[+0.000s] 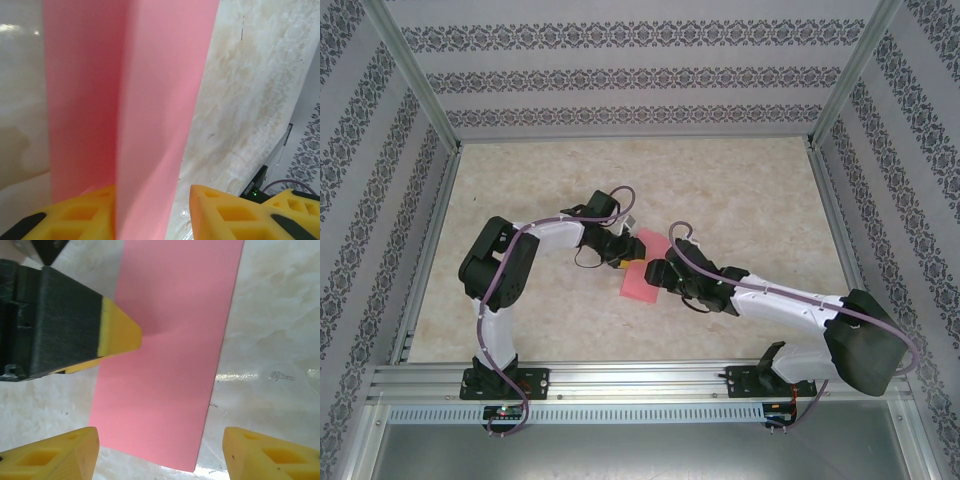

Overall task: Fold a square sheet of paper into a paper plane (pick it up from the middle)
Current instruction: Fold the triangle a second time at the center of the table.

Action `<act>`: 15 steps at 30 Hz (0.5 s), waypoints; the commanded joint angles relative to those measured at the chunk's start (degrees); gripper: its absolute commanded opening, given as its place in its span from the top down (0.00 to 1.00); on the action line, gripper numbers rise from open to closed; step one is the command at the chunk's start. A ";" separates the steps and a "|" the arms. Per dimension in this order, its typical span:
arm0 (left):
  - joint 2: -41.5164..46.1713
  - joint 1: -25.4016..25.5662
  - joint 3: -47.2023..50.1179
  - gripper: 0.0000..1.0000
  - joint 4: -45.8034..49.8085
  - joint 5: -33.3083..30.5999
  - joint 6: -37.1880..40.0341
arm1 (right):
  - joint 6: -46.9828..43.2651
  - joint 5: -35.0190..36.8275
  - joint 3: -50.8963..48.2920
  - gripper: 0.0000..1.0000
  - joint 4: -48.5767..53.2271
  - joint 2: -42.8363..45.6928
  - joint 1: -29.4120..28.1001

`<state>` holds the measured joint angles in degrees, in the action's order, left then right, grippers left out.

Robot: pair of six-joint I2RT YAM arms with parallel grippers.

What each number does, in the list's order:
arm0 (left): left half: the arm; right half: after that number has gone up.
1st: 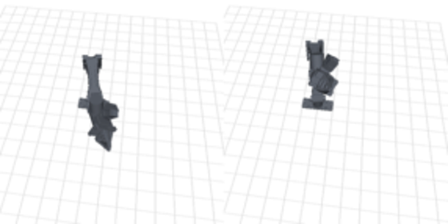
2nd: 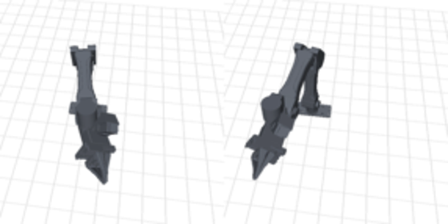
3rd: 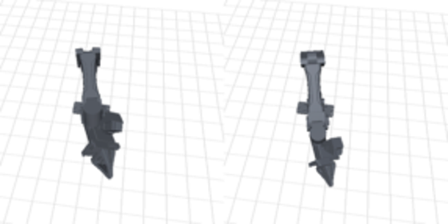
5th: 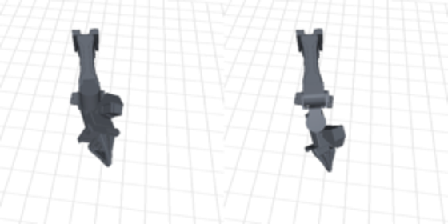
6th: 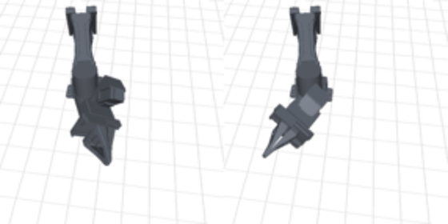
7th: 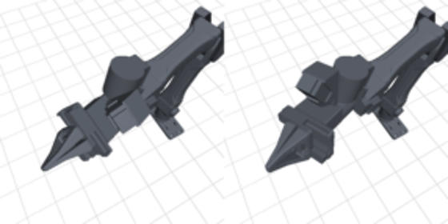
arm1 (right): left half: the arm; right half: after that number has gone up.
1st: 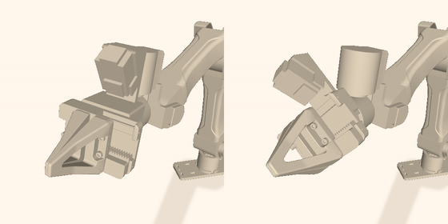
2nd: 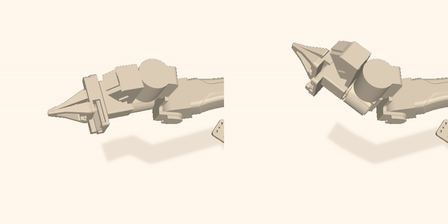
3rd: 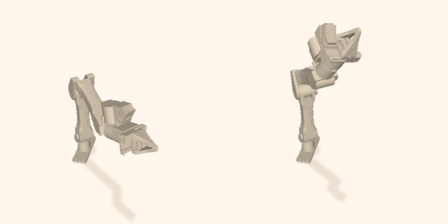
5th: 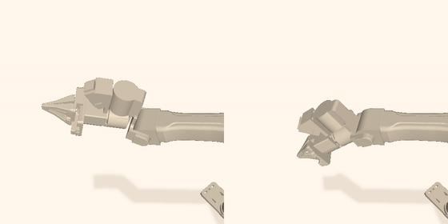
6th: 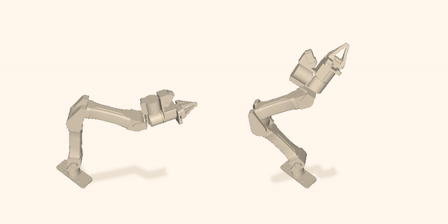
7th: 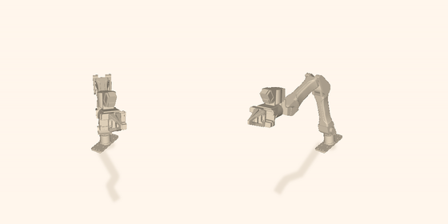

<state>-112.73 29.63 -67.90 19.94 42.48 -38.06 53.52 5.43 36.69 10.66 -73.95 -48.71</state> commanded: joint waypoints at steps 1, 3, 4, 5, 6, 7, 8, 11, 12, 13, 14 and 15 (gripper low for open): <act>-1.59 -0.60 -1.33 0.59 -3.39 4.07 -0.94 | -3.26 3.46 -1.16 0.33 -1.79 2.35 -2.06; -1.80 -0.60 -1.96 0.59 -2.90 4.47 -0.75 | -5.32 4.60 -1.69 0.34 -3.56 3.06 -3.59; -1.84 -0.67 -2.13 0.60 -3.02 4.87 -0.79 | -6.33 5.12 -1.79 0.34 -4.44 3.11 -4.40; -1.91 -0.66 -2.36 0.60 -3.07 5.19 -0.94 | -7.62 5.46 -1.51 0.34 -4.80 2.80 -5.21; -1.89 -0.67 -2.50 0.60 -3.03 5.44 -1.15 | -8.75 5.71 -0.94 0.34 -4.74 2.28 -5.81; -1.97 -0.63 -2.82 0.61 -2.61 5.47 -1.23 | -10.16 6.03 0.01 0.35 -4.23 1.45 -6.75; -1.84 -0.69 -3.07 0.62 -2.14 5.47 -1.19 | -11.71 6.45 1.10 0.34 -3.69 0.64 -7.81; -1.28 -0.69 -3.29 0.62 -1.58 5.29 -1.42 | -15.93 9.52 6.53 0.33 0.75 -3.59 -11.10; -1.14 -0.67 -3.37 0.62 -1.36 5.12 -1.56 | -17.12 10.67 8.20 0.33 2.06 -4.92 -12.24; -1.11 -0.65 -3.48 0.62 -1.08 5.04 -1.57 | -17.95 12.30 9.87 0.33 3.47 -6.59 -13.33; -1.14 -0.72 -3.60 0.62 -0.81 4.96 -1.54 | -18.54 13.73 11.33 0.32 4.38 -8.10 -14.21; -1.15 -0.74 -3.59 0.62 -0.79 5.03 -1.51 | -19.27 14.05 12.32 0.32 4.69 -9.27 -14.87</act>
<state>-114.41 29.63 -70.04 19.16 46.30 -39.16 39.27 14.17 45.30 12.43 -80.82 -61.73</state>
